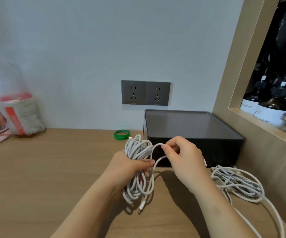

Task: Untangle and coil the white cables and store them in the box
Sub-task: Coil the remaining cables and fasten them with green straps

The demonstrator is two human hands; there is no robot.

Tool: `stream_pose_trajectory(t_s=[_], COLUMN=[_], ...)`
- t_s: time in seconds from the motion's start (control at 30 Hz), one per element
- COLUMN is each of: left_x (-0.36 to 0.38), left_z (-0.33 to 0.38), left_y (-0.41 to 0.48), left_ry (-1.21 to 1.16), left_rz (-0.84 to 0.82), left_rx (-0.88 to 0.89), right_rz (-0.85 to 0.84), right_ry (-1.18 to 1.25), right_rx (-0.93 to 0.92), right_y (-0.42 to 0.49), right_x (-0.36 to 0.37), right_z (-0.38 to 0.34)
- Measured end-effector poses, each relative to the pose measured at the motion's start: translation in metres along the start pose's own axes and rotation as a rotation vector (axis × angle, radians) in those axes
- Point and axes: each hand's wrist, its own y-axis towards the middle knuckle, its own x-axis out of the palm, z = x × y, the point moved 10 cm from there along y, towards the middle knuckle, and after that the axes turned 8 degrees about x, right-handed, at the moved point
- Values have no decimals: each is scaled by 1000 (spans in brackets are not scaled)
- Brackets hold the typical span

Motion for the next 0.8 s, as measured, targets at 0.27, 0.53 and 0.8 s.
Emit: stream_pose_trajectory(t_s=[0.27, 0.53, 0.8], left_x=[6, 25, 35], left_z=[-8, 0, 3], left_y=[-4, -11, -13], left_ry=[-241, -302, -505], left_rz=[25, -86, 18], left_rx=[-90, -52, 0], right_rz=[-111, 29, 340], right_ry=[630, 420, 512], right_rx=[240, 94, 9], right_y=[-6, -6, -26], right_x=[18, 9, -1], right_z=[10, 0, -2])
